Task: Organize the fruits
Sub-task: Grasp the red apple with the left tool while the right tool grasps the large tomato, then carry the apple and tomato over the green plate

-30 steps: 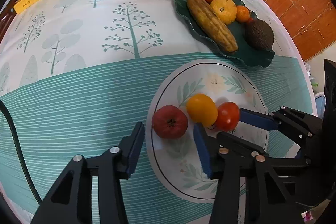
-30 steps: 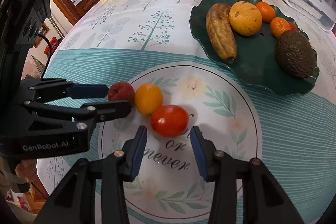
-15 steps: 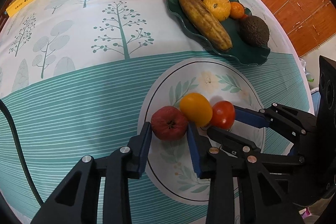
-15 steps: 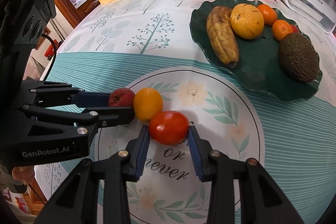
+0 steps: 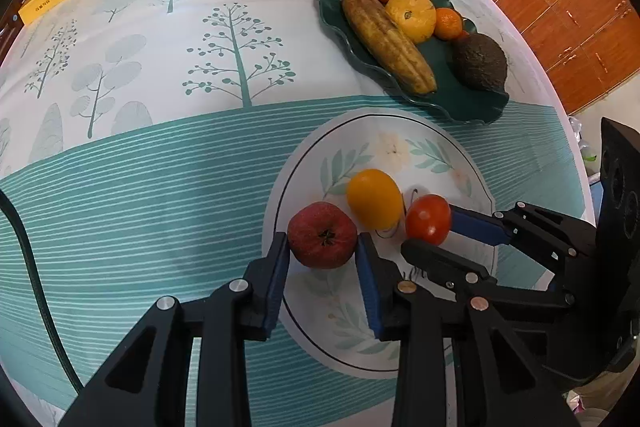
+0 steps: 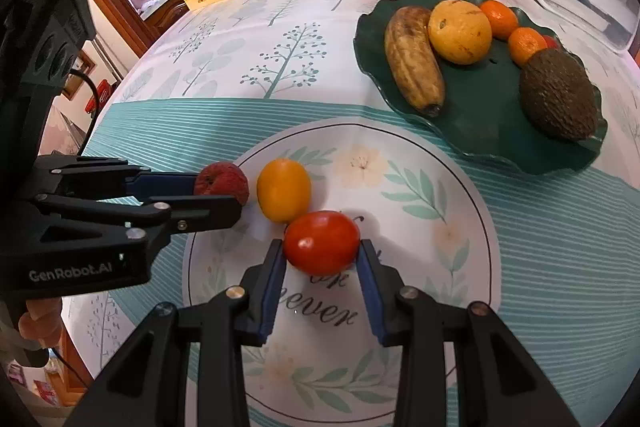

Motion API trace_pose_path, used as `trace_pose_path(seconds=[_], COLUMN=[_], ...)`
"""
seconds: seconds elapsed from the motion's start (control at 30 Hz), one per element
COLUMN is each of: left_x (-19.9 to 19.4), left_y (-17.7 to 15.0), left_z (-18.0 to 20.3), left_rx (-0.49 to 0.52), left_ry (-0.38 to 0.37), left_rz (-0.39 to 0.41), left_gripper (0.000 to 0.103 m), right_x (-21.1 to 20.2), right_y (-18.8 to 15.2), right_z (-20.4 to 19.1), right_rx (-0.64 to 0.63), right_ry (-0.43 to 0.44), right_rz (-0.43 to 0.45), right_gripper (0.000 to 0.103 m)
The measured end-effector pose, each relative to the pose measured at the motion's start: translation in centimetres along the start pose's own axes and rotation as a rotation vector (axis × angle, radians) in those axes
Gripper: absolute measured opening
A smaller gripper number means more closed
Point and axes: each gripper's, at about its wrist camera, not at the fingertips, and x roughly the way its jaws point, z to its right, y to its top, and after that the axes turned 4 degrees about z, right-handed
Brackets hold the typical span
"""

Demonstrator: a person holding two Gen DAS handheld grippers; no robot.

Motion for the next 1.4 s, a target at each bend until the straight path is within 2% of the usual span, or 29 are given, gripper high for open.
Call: trace_pose_path(seconds=[0.3, 0.6, 0.8, 1.07, 1.23, 1.4], left_x=[-1.7, -5.3, -8.0, -12.9, -13.7, -10.5], left_y=[-0.3, 2.0, 4.9, 11.4, 14.5, 14.7], left_z=[2.9, 6.0, 8.0, 10.5, 11.7, 12.3], left_rx=[0.052, 0.086, 0.121, 0.175, 0.186, 0.172], left_ry=[-0.028, -0.069, -0.055, -0.058, -0.060, -0.078], left_rz=[0.019, 0.087, 0.136, 0.243, 0.262, 0.208], left_gripper=[0.032, 0.032, 0.032, 0.032, 0.032, 0.032], right_x=[-1.8, -6.9, -11.6, -18.5, -19.2, -16.1], right_y=[-0.3, 1.2, 4.3, 11.0, 14.8, 16.6], right_z=[0.4, 2.7, 5.4, 7.2, 7.5, 9.0], right_rx=[0.032, 0.102, 0.142, 0.093, 0.064, 0.089], right_ry=[-0.003, -0.028, -0.092, -0.175, -0.172, -0.114], right_rz=[0.013, 0.078, 0.138, 0.269, 0.285, 0.223], right_gripper=[0.036, 0.036, 0.036, 0.036, 0.036, 0.036])
